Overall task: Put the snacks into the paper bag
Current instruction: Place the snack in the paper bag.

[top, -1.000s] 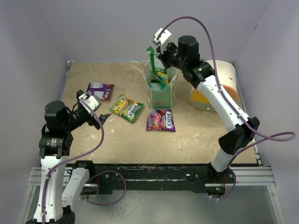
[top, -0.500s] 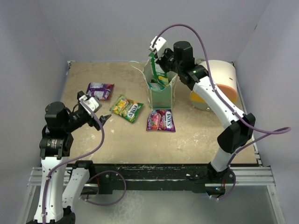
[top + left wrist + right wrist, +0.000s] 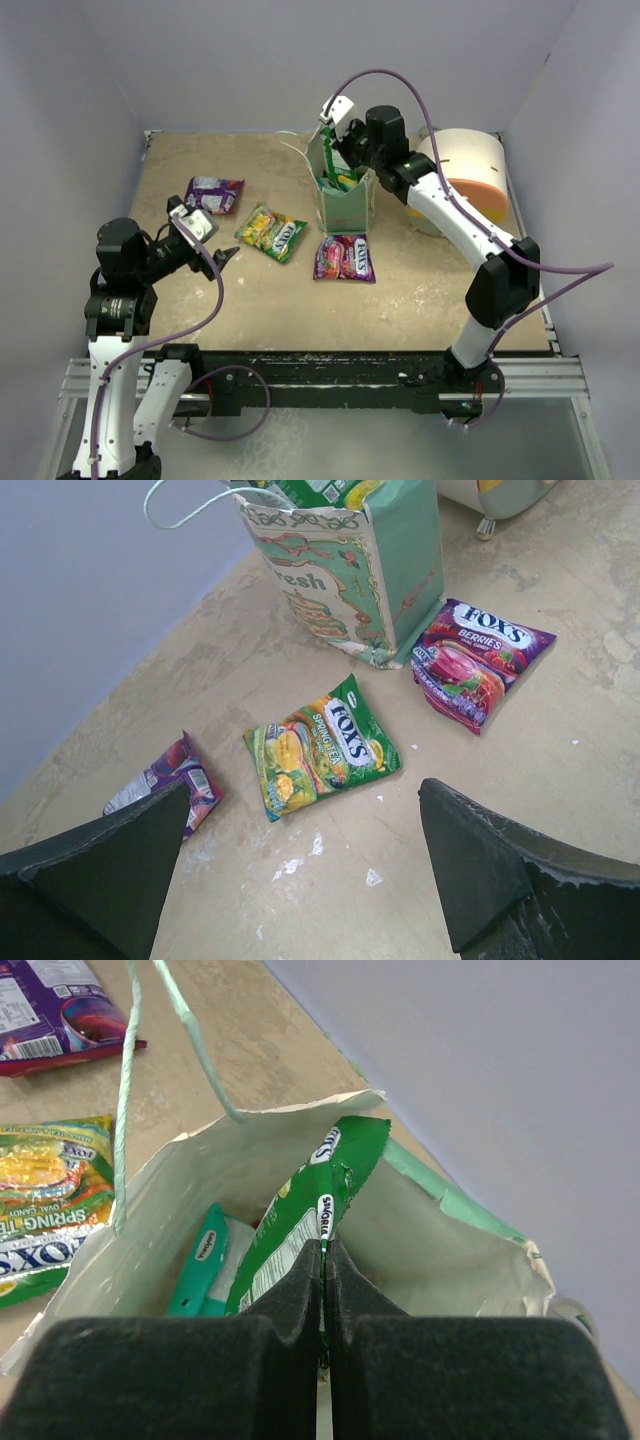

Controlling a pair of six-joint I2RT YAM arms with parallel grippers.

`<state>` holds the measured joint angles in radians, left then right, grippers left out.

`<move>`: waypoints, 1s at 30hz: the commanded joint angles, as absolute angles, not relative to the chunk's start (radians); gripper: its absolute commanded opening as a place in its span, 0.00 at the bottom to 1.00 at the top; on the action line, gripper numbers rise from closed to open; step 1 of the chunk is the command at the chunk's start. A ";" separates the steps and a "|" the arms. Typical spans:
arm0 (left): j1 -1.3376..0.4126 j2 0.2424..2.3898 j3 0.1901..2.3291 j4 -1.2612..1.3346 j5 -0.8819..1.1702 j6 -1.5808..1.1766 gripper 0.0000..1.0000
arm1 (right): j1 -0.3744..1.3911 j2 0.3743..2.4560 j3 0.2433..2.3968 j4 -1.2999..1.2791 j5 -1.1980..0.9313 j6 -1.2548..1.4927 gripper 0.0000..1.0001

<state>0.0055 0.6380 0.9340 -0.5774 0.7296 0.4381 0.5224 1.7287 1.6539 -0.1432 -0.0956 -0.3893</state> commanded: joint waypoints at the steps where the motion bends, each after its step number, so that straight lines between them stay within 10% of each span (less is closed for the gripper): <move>1: 0.015 0.629 0.930 -0.545 0.769 0.451 0.99 | 0.522 1.657 1.603 0.018 -0.075 -0.328 0.00; 14: 0.017 0.626 0.924 -0.555 0.791 0.463 0.99 | 0.522 1.624 1.546 0.004 -0.092 -0.314 0.02; 30: 0.018 0.633 0.916 -0.554 0.782 0.472 0.99 | 0.522 1.572 1.600 -0.092 -0.122 -0.324 0.52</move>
<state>0.0071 0.6289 0.9180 -0.5827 0.7631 0.4564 0.5224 1.6463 1.5402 -0.0826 -0.1001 -0.3195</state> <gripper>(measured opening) 0.992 0.470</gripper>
